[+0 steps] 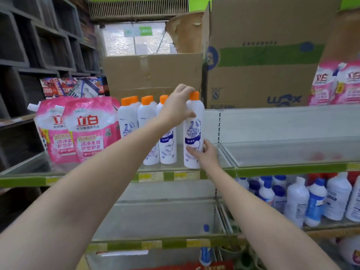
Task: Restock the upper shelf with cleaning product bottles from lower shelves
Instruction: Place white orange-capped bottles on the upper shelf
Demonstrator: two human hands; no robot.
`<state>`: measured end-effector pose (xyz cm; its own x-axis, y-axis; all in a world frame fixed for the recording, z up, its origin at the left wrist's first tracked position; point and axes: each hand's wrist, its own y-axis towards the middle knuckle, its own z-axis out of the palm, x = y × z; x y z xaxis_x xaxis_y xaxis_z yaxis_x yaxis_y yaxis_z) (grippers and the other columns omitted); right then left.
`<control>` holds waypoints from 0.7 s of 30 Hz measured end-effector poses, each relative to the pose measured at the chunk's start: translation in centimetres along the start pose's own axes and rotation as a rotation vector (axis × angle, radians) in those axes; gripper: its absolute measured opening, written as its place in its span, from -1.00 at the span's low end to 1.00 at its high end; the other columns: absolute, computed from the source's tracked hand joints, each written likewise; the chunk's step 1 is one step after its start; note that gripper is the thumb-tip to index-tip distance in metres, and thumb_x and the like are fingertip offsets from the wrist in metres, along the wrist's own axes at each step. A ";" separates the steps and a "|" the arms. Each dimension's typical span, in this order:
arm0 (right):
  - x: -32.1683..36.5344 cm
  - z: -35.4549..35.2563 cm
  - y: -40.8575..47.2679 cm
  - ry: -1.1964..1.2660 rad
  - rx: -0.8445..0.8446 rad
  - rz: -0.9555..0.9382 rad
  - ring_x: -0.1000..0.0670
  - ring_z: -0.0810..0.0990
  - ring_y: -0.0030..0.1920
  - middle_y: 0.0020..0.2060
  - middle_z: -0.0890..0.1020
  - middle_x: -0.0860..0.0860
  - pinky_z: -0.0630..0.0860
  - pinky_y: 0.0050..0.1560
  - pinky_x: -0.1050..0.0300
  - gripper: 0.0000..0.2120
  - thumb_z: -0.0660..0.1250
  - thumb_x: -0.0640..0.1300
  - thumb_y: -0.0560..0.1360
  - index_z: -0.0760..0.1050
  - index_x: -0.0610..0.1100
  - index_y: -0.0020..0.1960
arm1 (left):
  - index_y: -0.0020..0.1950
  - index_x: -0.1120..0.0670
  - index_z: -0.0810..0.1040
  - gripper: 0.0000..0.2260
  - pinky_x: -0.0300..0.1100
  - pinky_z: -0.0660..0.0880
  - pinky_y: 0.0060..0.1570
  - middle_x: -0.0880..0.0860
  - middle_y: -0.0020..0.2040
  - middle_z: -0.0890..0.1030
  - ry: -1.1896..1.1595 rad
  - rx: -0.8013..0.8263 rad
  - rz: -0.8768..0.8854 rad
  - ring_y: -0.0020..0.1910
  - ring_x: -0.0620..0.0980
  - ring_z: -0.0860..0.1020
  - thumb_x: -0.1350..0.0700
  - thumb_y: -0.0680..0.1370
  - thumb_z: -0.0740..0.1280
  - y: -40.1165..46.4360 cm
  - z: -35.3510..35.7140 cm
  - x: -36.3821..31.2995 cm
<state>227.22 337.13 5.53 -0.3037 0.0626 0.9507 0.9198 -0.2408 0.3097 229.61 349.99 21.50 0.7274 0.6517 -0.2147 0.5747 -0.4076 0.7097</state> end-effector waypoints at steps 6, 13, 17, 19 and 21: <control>-2.5 -0.5 5.2 -0.122 0.125 0.080 0.03 0.64 0.12 0.17 0.66 0.04 0.56 0.12 0.07 -0.59 0.54 -0.06 0.46 0.47 -0.04 0.23 | 0.24 0.17 0.44 -0.36 -0.01 0.42 0.12 0.11 0.14 0.49 0.374 0.074 0.007 0.15 0.12 0.41 0.03 0.28 0.64 4.2 3.1 1.4; -3.8 0.4 11.4 -0.590 0.142 0.056 -0.15 0.55 0.23 0.22 0.60 -0.07 0.52 0.24 -0.11 -0.38 0.46 0.27 0.43 0.44 -0.10 0.30 | 0.21 0.22 0.42 -0.40 -0.06 0.42 0.11 0.17 0.17 0.51 0.586 0.153 -0.044 0.17 0.13 0.44 0.05 0.33 0.62 7.7 5.3 2.8; -4.9 0.9 14.0 -0.600 0.213 0.084 -0.17 0.51 0.24 0.28 0.51 -0.15 0.51 0.19 -0.02 -0.36 0.42 0.26 0.48 0.38 -0.14 0.35 | 0.16 0.21 0.43 -0.44 -0.06 0.45 0.06 0.16 0.12 0.53 0.642 0.152 -0.098 0.13 0.13 0.46 0.08 0.31 0.63 8.9 6.7 3.7; -5.3 1.3 15.1 -0.590 0.214 0.090 -0.19 0.54 0.20 0.28 0.50 -0.16 0.52 0.13 -0.02 -0.38 0.41 0.24 0.49 0.36 -0.15 0.34 | 0.14 0.20 0.43 -0.44 -0.07 0.46 0.01 0.16 0.09 0.54 0.650 0.144 -0.133 0.10 0.12 0.48 0.12 0.30 0.65 9.6 7.3 4.0; -5.3 1.6 16.2 -0.612 0.227 0.108 -0.20 0.54 0.20 0.27 0.48 -0.16 0.46 0.02 0.05 -0.39 0.40 0.22 0.51 0.35 -0.17 0.35 | 0.12 0.21 0.42 -0.46 -0.08 0.44 -0.06 0.17 0.07 0.54 0.634 0.130 -0.180 0.09 0.13 0.48 0.19 0.29 0.64 10.2 7.9 4.5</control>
<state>244.12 334.45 5.48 -0.0726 0.6049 0.7930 0.9870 -0.0707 0.1443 241.73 343.73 22.51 0.2781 0.9500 0.1418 0.7355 -0.3056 0.6047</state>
